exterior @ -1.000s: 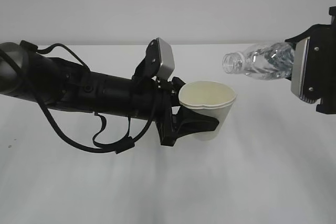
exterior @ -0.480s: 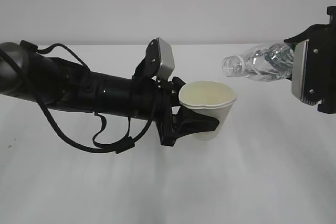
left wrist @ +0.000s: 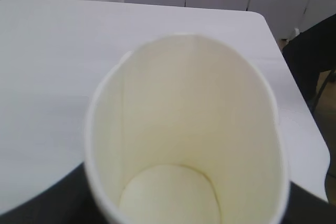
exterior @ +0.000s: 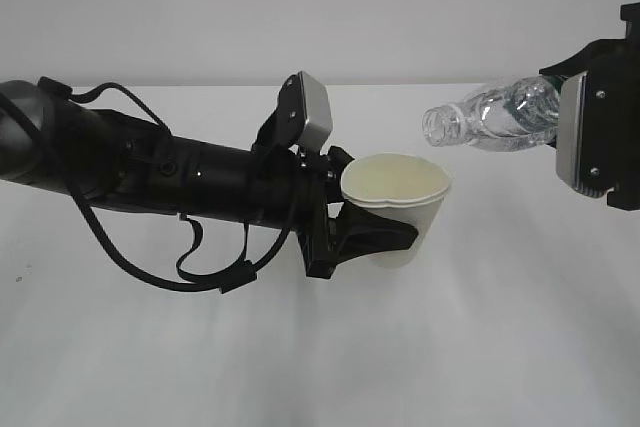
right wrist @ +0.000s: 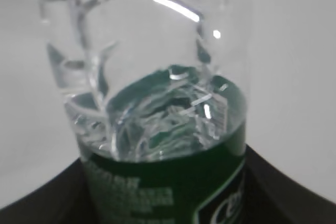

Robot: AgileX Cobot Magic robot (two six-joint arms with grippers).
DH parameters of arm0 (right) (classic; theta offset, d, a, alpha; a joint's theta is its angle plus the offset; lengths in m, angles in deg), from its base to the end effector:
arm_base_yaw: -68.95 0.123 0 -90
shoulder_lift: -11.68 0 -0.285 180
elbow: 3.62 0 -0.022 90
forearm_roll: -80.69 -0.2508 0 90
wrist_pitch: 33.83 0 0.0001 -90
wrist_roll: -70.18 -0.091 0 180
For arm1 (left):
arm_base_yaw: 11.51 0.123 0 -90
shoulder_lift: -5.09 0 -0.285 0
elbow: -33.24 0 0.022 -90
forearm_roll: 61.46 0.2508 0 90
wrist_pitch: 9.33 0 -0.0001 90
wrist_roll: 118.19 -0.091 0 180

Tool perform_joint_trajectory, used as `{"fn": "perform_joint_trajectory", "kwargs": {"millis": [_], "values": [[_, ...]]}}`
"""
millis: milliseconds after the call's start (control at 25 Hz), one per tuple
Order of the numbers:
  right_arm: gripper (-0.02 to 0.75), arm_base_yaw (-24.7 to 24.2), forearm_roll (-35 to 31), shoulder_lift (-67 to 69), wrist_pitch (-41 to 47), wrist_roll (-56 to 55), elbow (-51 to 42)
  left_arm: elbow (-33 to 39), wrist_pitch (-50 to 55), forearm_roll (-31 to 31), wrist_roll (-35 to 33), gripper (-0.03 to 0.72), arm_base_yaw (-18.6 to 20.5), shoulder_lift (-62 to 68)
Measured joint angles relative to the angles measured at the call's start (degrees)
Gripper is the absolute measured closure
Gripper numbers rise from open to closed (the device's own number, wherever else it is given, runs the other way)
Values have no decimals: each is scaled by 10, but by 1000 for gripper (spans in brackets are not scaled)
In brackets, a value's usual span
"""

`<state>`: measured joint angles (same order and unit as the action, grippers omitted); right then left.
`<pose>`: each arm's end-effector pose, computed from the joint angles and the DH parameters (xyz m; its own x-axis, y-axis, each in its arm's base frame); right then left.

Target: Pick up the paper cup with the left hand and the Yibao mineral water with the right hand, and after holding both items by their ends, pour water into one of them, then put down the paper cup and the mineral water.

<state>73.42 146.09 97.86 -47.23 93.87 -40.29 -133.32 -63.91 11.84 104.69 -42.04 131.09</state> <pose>0.2804 0.0411 0.2491 0.2509 -0.9606 -0.1197 -0.4623 -0.0102 -0.8867 0.3066 -0.2632 0.1511 -0.0646 0.2833 -0.9568 0.9946 0.0964 -0.0386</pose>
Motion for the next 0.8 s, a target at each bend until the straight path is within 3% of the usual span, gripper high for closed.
{"fn": "perform_joint_trajectory", "kwargs": {"millis": [800], "values": [[276, 0, 16, 0, 0, 0, 0, 0, 0, 0, 0, 255, 0, 0]]}}
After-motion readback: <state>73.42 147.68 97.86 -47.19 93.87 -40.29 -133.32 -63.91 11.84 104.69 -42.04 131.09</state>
